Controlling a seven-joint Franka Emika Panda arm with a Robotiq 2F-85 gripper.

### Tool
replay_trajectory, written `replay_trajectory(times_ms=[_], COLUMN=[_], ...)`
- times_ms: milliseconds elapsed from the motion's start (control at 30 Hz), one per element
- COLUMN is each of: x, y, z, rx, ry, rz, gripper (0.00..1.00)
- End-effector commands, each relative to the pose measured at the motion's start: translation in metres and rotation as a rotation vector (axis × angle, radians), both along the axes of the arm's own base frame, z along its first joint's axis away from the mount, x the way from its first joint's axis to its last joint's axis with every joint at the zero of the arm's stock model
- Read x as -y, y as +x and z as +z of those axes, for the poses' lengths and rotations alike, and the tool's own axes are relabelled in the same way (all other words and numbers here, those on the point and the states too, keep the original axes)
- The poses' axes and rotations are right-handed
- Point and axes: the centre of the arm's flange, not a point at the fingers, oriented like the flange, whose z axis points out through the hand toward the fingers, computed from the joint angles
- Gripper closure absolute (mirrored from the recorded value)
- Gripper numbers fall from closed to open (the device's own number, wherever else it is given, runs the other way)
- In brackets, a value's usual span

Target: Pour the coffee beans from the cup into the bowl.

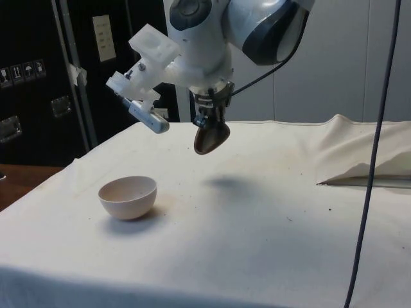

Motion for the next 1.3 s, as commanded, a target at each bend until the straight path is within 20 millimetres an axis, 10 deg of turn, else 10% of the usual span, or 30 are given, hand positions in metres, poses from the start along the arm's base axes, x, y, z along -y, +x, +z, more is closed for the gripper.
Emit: replay_trajectory(times_ms=[0,1267], x=[0.001,0.020], y=[0.000,-0.003], z=[-0.001,-0.033], rx=[-0.002,0.025], ry=[0.024,0.218], rz=[0.002,-0.030], gripper=[1.00,1.00])
